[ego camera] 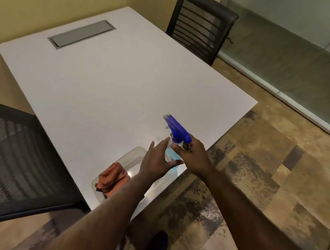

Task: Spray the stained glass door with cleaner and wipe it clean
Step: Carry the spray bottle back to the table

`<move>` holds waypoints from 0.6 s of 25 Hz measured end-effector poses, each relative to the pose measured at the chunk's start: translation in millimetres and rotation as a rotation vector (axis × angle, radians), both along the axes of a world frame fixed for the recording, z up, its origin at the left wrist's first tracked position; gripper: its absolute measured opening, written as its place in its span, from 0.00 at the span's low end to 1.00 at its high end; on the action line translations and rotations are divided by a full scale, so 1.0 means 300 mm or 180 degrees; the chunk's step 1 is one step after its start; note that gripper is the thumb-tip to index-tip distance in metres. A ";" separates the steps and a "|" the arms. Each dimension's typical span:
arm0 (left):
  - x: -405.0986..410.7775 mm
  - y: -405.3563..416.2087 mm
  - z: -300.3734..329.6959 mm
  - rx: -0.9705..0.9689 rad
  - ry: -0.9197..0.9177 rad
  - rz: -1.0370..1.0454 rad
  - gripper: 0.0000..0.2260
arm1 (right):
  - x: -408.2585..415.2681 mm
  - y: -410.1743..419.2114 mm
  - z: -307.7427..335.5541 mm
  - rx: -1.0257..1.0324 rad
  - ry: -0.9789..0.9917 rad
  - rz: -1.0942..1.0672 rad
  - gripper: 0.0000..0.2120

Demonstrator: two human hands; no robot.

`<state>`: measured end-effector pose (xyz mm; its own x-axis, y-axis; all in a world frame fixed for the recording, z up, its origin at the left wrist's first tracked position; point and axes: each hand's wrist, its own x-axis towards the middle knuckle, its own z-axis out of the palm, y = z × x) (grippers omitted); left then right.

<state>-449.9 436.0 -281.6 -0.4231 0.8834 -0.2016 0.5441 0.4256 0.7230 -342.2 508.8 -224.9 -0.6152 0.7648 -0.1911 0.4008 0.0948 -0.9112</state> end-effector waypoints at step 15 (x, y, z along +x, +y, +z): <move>-0.009 0.028 -0.100 -0.0265 -0.0138 0.0266 0.35 | -0.022 0.045 -0.086 -0.0180 -0.0147 0.0129 0.23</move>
<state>-452.5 444.5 -311.7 -0.4837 0.8249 -0.2924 0.4733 0.5276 0.7054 -348.7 522.4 -250.7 -0.6350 0.7266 -0.2622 0.4395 0.0607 -0.8962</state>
